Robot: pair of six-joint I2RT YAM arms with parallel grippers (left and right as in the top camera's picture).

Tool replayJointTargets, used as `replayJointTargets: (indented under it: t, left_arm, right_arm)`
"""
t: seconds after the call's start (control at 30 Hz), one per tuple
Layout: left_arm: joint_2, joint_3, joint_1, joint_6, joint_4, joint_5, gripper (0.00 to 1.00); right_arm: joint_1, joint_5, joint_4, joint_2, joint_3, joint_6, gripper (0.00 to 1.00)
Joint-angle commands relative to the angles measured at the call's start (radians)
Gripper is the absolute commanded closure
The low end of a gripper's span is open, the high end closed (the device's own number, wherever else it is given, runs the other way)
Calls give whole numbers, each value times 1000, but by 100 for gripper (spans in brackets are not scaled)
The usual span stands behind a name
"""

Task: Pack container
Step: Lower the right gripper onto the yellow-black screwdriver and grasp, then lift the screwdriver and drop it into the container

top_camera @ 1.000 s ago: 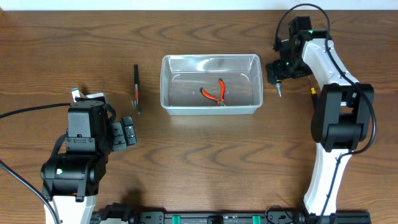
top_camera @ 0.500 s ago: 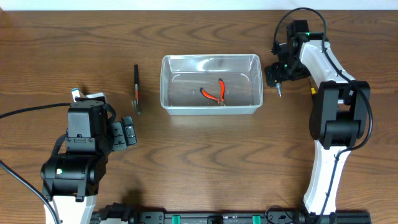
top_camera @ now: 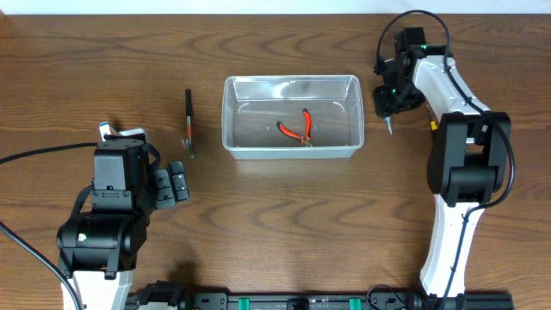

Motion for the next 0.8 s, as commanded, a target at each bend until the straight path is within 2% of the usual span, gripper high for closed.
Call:
replayJointTargets:
  t: [0.0, 0.3, 0.57, 0.77]
  left_arm:
    - [0, 18, -3, -3, -3, -11, 2]
    - [0, 18, -3, -2, -3, -11, 2]
    - [0, 18, -3, -2, -3, -11, 2]
    - [0, 18, -3, -2, -3, -11, 2]
  right_arm:
    - [10, -14, -2, 29, 1, -1, 52]
    - [14, -14, -7, 29, 1, -1, 66]
    - [14, -14, -4, 29, 2, 21, 98]
    - [14, -14, -12, -5, 18, 59, 99]
